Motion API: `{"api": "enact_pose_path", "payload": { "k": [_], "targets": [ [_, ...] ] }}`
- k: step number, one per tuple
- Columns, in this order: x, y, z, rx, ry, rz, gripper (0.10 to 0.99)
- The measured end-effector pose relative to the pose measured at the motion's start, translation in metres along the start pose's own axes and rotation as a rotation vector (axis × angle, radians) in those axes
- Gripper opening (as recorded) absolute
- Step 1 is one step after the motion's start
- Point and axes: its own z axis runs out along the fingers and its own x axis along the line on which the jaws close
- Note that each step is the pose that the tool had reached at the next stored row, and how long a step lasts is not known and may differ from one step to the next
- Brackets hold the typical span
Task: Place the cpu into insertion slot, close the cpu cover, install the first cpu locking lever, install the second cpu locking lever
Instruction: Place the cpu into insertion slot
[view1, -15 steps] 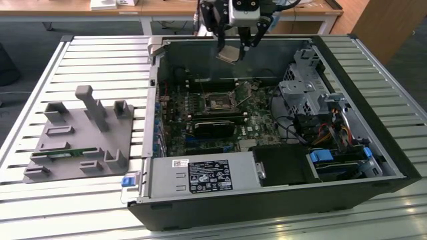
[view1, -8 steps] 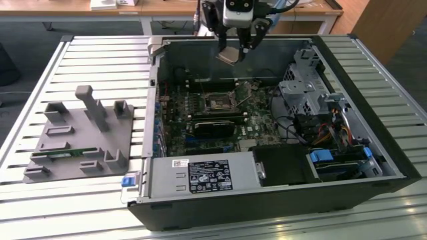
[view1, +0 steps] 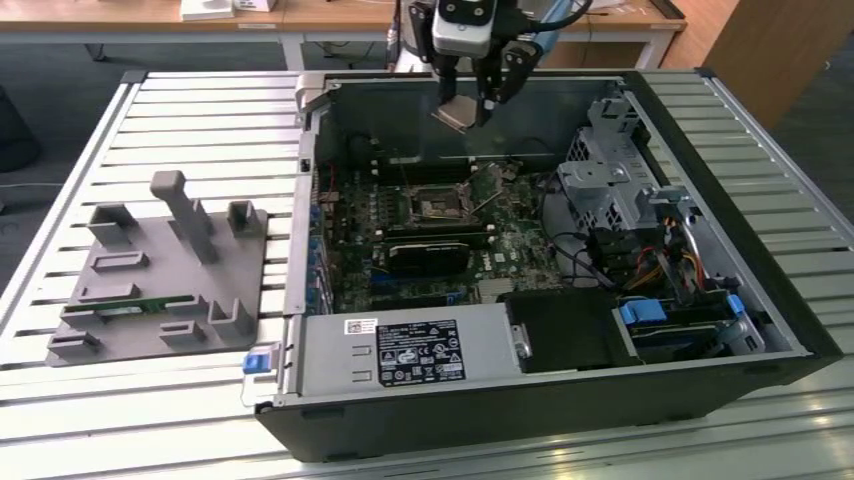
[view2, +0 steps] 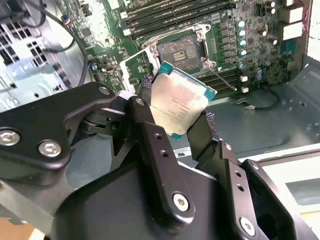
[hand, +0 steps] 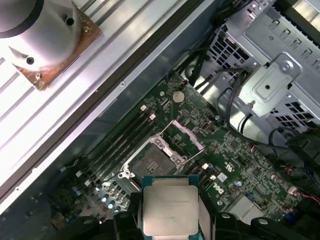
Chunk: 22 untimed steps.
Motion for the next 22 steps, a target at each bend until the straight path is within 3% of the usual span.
{"api": "enact_pose_path", "payload": {
  "k": [22],
  "targets": [
    [0.0002,-0.0008,0.0080,0.000,-0.0237,0.302,0.533]
  ]
}}
